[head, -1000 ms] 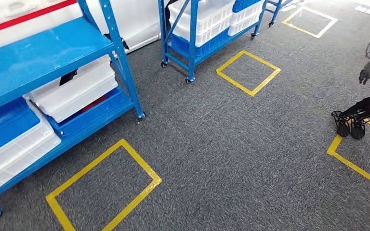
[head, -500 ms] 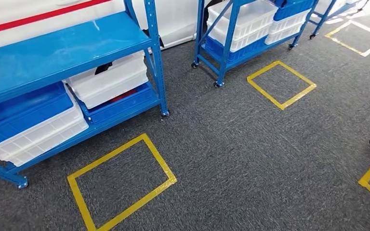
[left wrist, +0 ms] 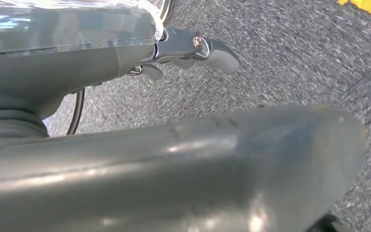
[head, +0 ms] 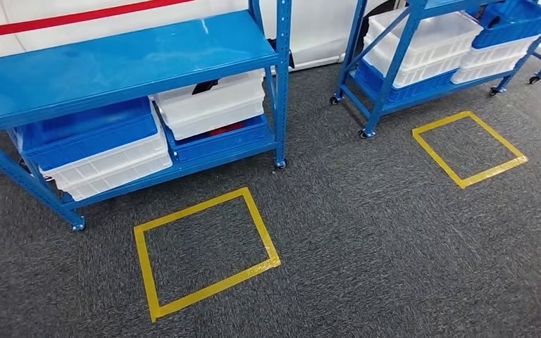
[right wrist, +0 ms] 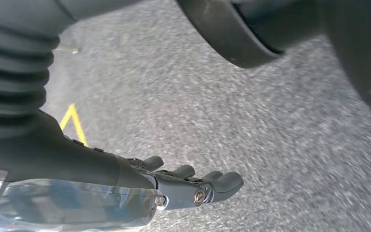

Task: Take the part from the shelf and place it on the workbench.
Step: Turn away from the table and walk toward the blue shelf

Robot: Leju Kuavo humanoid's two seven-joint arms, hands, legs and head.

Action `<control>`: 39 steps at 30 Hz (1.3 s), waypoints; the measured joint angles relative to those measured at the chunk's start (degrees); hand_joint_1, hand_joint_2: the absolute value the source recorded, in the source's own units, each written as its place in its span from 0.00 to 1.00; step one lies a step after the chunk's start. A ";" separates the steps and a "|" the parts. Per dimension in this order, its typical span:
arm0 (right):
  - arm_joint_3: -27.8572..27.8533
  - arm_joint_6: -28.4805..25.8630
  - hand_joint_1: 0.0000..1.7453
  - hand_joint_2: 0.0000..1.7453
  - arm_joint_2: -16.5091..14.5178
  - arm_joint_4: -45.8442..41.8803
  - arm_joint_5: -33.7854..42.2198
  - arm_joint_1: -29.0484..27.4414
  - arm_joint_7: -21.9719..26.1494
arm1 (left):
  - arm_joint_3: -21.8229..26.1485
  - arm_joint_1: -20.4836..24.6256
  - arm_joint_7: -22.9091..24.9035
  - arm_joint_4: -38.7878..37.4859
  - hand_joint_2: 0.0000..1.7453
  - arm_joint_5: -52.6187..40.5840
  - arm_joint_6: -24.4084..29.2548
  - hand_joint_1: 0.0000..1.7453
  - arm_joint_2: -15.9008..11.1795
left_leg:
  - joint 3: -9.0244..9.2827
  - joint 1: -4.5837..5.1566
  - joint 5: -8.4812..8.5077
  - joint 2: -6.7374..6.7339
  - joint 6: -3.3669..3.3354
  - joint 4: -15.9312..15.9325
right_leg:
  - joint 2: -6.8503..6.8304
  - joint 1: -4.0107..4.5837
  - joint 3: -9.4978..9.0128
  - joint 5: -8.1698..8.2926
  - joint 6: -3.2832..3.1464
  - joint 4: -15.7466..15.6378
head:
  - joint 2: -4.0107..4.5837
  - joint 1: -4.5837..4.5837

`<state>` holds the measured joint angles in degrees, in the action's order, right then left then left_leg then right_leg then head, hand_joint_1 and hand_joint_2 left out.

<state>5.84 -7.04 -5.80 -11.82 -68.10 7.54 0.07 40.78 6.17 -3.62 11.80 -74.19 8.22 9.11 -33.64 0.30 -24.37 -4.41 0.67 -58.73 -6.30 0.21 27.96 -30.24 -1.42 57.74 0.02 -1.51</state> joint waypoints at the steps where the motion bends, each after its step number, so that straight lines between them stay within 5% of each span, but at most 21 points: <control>1: 0.00 0.03 0.00 0.00 0.01 0.00 -0.03 -0.07 -0.02 | 0.00 0.05 0.01 0.00 0.00 -0.02 -0.02 0.00 -0.01 | 0.08 0.28 -0.26 -0.09 -0.37 0.42 | -0.60 0.10 -0.08 -0.13 0.25 -0.02 | 0.00 0.00; 3: 0.00 -0.01 0.00 0.00 0.07 -0.01 -0.03 -0.06 -0.04 | 0.01 -0.07 0.03 0.00 0.00 -0.03 -0.05 0.00 -0.03 | 0.01 0.09 -0.05 1.34 -0.93 0.82 | -0.98 0.08 -0.40 -0.47 0.79 0.04 | 0.00 0.01; 5: 0.00 -0.02 0.00 0.00 0.15 -0.02 -0.02 -0.28 0.02 | 0.02 -0.04 0.05 0.00 0.00 -0.04 -0.10 0.00 -0.02 | 0.16 -0.31 0.26 2.67 -1.53 1.33 | 1.88 -0.14 0.48 -2.29 1.34 2.49 | 0.00 0.01; 7: -0.01 0.01 0.00 0.00 0.25 -0.02 0.05 -0.74 0.14 | 0.02 0.23 0.06 0.00 0.00 -0.04 -0.15 0.00 0.02 | 0.06 -0.48 0.46 3.97 -1.93 1.47 | 5.31 -0.47 3.93 -5.86 1.68 9.42 | 0.00 0.01; 9: -0.02 0.07 0.00 0.00 0.34 -0.02 0.11 -0.96 0.34 | 0.03 0.30 0.06 0.00 0.00 -0.03 -0.15 0.00 0.05 | -0.03 -0.51 0.53 5.45 -2.02 1.42 | 6.14 -0.61 7.36 -7.81 1.92 15.87 | 0.00 0.02; 11: -0.03 0.13 0.00 0.00 0.38 -0.01 0.11 -0.98 0.45 | 0.06 0.20 0.06 0.00 0.00 -0.01 -0.15 0.00 0.06 | 0.01 -0.60 0.54 7.18 -1.89 1.20 | 6.38 -0.83 7.20 -5.24 2.09 14.69 | 0.00 0.02; 14: -0.04 0.21 0.00 0.00 0.38 0.09 0.12 -1.30 0.36 | 0.12 0.24 0.05 0.00 0.00 0.04 -0.14 0.00 0.09 | -0.39 -0.68 0.45 9.82 -1.12 0.35 | 9.55 -1.47 3.15 0.46 2.20 4.33 | 0.00 0.02; 16: -0.04 0.28 0.00 0.00 0.38 0.19 0.13 -1.51 0.30 | 0.17 0.24 0.03 0.00 0.00 0.07 -0.10 0.00 0.09 | -1.05 -0.71 0.69 11.14 -0.29 0.06 | 11.01 -1.47 2.52 0.95 1.96 1.90 | 0.00 0.01; 18: -0.04 0.27 0.00 0.00 0.28 0.20 0.14 -1.43 0.35 | 0.24 -0.01 0.02 0.00 0.00 0.12 -0.08 0.00 0.04 | -1.50 -0.88 1.07 12.01 0.51 0.20 | 9.79 -1.37 2.60 1.31 1.26 1.60 | 0.00 0.02; 20: -0.04 0.19 0.00 0.00 0.15 0.20 0.14 -1.39 0.43 | 0.30 -0.24 0.01 -0.01 0.00 0.19 -0.05 0.00 -0.02 | -2.36 -0.82 0.02 9.98 1.04 -1.40 | 8.35 -1.46 2.48 1.70 0.44 1.17 | 0.00 0.01; 22: -0.04 0.11 0.00 0.00 0.13 0.20 0.13 -1.56 0.45 | 0.33 -0.12 -0.01 -0.02 0.00 0.21 -0.02 0.00 -0.02 | -4.89 -0.79 -3.25 6.63 1.37 -7.20 | 6.64 -1.33 2.41 1.82 -0.11 0.93 | 0.00 -0.01; 25: -0.04 0.10 0.00 0.00 0.21 0.22 0.13 -1.82 0.45 | 0.37 -0.03 -0.08 -0.02 0.00 0.27 -0.01 0.00 0.04 | -8.03 -1.06 -6.09 5.10 1.77 -14.88 | 3.81 -1.01 2.40 1.66 -0.38 0.94 | 0.00 0.00; 26: -0.04 0.10 0.00 0.00 0.23 0.23 0.12 -1.83 0.45 | 0.41 -0.13 -0.10 -0.02 0.00 0.34 0.01 0.00 0.05 | -7.31 -1.10 -5.24 4.83 1.80 -13.94 | 3.01 -0.98 2.34 1.59 -0.36 0.95 | 0.00 0.00; 28: -0.04 0.09 0.00 0.00 0.25 0.24 0.12 -1.80 0.45 | 0.56 -0.24 -0.14 -0.02 0.00 0.54 0.08 0.00 0.05 | -3.36 -0.96 -2.31 2.92 1.49 -7.08 | 1.61 -0.92 2.04 1.37 -0.11 0.96 | 0.00 0.00; 31: -0.04 0.10 0.00 0.00 0.26 0.24 0.12 -1.76 0.45 | 0.70 -0.01 -0.26 -0.02 0.00 0.64 0.16 0.00 0.06 | 0.33 -0.20 -0.83 -0.24 0.07 -0.10 | -0.08 -0.48 1.67 0.90 0.72 1.01 | 0.00 0.00; 33: -0.04 0.20 0.00 0.00 0.27 0.23 0.12 -1.63 0.54 | 0.75 -0.11 -0.31 -0.02 0.00 0.64 0.20 0.00 0.06 | 0.33 -0.12 -0.72 0.75 -0.62 0.24 | -0.77 -0.39 1.37 0.75 1.33 0.88 | 0.00 0.00; 36: -0.06 0.84 0.00 0.00 0.27 0.24 0.21 -1.63 1.33 | 0.81 -0.13 -0.26 -0.02 0.00 0.59 0.20 0.00 0.07 | 0.64 -0.59 -0.21 1.97 -1.53 1.09 | 3.14 -0.75 2.67 -1.67 2.36 4.29 | 0.00 0.01; 37: -0.08 1.14 0.00 0.00 0.27 0.25 0.34 -1.75 1.73 | 0.81 -0.02 -0.25 -0.02 0.00 0.56 0.18 0.00 0.10 | 0.58 -0.63 -0.13 2.31 -1.74 1.16 | 4.89 -0.88 4.31 -3.40 2.57 7.53 | 0.00 0.01; 39: -0.18 1.85 0.00 0.00 0.27 0.26 0.65 -1.88 2.58 | 0.82 0.14 -0.22 -0.02 0.00 0.52 0.13 0.00 0.13 | 0.46 -0.60 -0.11 3.05 -1.92 1.14 | 6.11 -0.95 8.16 -6.15 2.77 14.70 | 0.00 0.00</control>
<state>5.66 -5.20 -5.52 -11.56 -67.44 5.65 2.65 41.60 6.31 -3.85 11.78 -73.67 8.35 9.23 -33.19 -0.29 -24.49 -1.35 -1.25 -57.59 -0.19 -0.74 36.12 -36.39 1.34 72.44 0.02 -1.51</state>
